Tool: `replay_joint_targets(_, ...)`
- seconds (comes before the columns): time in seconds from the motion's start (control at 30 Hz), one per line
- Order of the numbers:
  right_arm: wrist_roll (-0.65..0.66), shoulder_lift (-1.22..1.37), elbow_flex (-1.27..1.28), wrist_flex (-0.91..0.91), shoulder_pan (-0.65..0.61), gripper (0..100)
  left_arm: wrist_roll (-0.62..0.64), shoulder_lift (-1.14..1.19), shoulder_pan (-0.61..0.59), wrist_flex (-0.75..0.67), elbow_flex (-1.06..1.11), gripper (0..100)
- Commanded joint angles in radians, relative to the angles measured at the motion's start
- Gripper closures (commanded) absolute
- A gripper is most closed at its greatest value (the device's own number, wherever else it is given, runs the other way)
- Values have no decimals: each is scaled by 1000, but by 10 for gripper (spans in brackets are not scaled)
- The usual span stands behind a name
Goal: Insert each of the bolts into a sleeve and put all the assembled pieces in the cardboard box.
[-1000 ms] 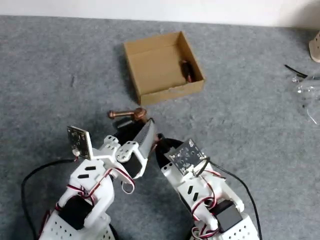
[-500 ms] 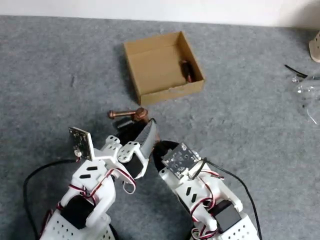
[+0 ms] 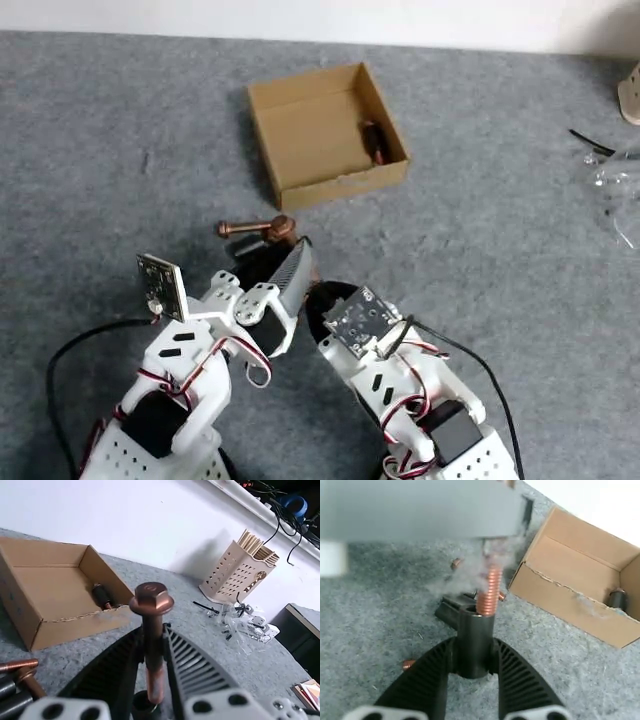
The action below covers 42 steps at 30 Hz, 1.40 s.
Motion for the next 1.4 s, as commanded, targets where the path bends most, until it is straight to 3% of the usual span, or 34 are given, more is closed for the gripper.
replay_joint_targets(0.0,12,-13,-22,-39,15,994,5,1,2,-15,-7,994)
replay_joint_targets(0.37,-38,-13,-28,-39,16,994,57,1,1,-12,-5,994)
replay_joint_targets(0.63,-38,-13,-27,-39,16,994,66,1,-76,-11,-12,994)
replay_joint_targets(1.37,-37,-13,-24,-39,18,994,14,4,33,41,25,994)
